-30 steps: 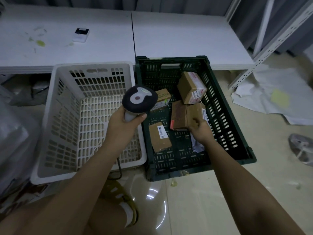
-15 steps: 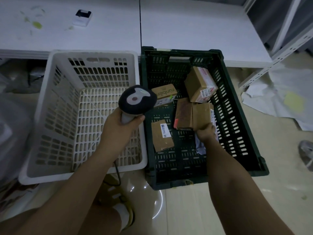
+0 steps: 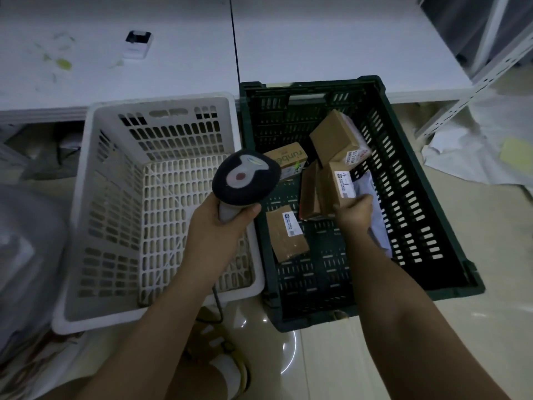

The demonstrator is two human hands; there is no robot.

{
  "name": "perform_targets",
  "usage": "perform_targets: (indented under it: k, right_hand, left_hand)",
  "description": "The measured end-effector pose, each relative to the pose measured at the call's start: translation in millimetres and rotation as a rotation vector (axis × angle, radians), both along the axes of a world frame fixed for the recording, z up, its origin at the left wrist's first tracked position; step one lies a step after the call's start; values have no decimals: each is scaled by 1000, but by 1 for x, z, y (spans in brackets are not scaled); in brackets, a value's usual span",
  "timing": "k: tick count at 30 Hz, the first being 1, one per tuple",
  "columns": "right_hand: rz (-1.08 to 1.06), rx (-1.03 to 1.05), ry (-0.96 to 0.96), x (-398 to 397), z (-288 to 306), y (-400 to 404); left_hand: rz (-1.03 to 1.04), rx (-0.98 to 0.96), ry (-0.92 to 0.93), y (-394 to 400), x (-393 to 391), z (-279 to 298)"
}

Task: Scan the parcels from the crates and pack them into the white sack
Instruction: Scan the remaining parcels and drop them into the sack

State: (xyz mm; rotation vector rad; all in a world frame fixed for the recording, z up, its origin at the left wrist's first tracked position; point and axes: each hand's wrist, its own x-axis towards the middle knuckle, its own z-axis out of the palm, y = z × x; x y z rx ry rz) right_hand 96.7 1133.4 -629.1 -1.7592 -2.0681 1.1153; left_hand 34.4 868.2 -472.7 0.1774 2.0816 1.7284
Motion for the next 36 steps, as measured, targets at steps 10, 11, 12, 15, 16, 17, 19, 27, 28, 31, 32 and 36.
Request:
perform_targets:
  k: [10,11,12,15,16,17,19,27,28,31,32,36]
  right_hand:
    - [494,471,292,52,94,-94]
    - [554,510,286,58,98,-106]
    - [608,553,281,64,102,-118]
    - [738,686,264,75,108,-145]
    - [778,721,250,78,108,-152]
    - [815,723,219,80,107,-158]
    - [876,656,173,83,104,-168]
    - [850,295,355,88,104,-184]
    - [788,326,397,85,107,-183]
    - [667,271,396,79,114,-180]
    - [609,164,373,77,111,-179]
    - [392,-248,354,75,108,-174]
  left_hand:
    - [93,66,17,-4,8,13]
    - [113,74,31,-5,9,15]
    - [133,82,44,-8,11,15]
    - [163,95,50,-20,19,16]
    - [164,93,47,-25,23,16]
    - [162,93,44,-30,26,17]
    - [154,95,42,-40,33,20]
    - [150,80,1,-69,45,33]
    - [156,82,-5,-71,46,33]
    - [166,100,-5,-75,47,35]
    - [166,104,-7,-76,48,36]
    - [154,109,-6,-77,47,38]
